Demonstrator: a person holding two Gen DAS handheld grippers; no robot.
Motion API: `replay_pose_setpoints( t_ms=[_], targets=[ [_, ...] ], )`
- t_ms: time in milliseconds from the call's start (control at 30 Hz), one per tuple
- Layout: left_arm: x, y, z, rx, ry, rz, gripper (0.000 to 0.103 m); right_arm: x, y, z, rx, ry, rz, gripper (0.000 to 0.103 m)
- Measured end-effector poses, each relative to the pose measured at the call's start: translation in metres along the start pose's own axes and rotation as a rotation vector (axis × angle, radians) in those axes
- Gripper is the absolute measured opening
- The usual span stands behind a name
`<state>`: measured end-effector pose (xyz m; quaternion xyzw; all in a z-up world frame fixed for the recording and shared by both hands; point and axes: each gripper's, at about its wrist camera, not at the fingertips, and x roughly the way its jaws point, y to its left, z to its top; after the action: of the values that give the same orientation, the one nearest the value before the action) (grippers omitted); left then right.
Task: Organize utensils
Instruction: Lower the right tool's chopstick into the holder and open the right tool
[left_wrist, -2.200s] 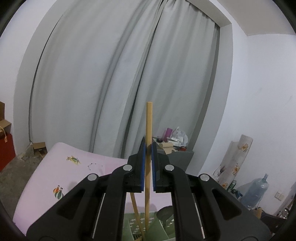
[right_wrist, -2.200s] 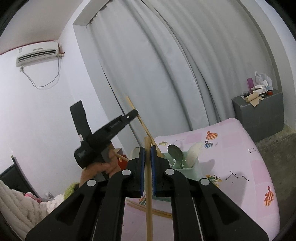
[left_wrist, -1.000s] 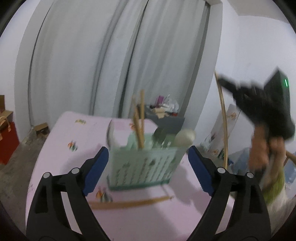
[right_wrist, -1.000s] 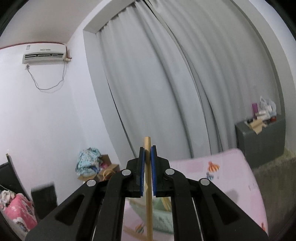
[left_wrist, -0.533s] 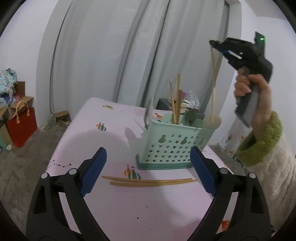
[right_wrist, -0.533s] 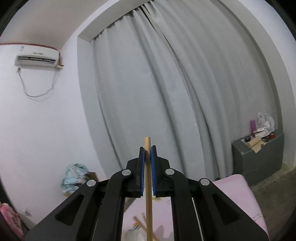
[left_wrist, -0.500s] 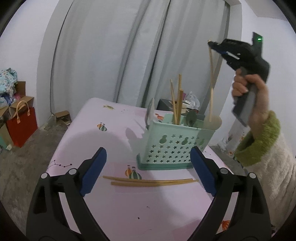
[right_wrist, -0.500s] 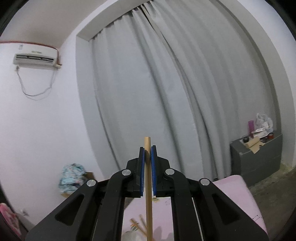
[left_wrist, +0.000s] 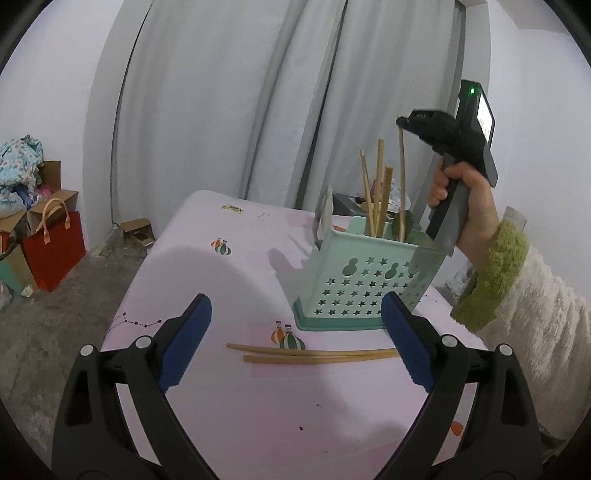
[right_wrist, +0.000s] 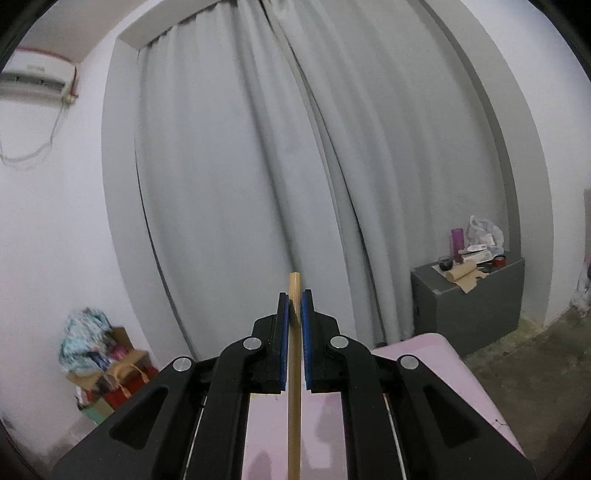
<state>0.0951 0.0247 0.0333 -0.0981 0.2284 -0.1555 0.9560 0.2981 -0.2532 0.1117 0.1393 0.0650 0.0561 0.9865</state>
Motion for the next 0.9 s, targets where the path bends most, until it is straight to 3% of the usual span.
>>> replay_pose_setpoints(
  t_ms=[400, 433, 500, 767, 900],
  targets=[
    [0.001, 0.004, 0.000, -0.022, 0.005, 0.013, 0.089, -0.020, -0.008, -0.019, -0.009, 0.078, 0.034, 0.009],
    [0.001, 0.003, 0.000, -0.021, 0.004, 0.013, 0.089, -0.025, -0.008, -0.019, -0.005, 0.079, 0.038, 0.010],
    [0.000, 0.002, 0.000, -0.019, 0.004, 0.012, 0.089, -0.036, -0.010, -0.018, 0.004, 0.080, 0.047, 0.023],
    [0.002, 0.001, 0.001, -0.031, 0.024, 0.015, 0.089, -0.096, -0.023, -0.013, 0.025, 0.086, 0.091, 0.028],
    [0.004, 0.001, 0.001, -0.043, 0.040, 0.028, 0.089, -0.130, -0.022, -0.014, -0.006, 0.107, 0.154, 0.041]
  ],
)
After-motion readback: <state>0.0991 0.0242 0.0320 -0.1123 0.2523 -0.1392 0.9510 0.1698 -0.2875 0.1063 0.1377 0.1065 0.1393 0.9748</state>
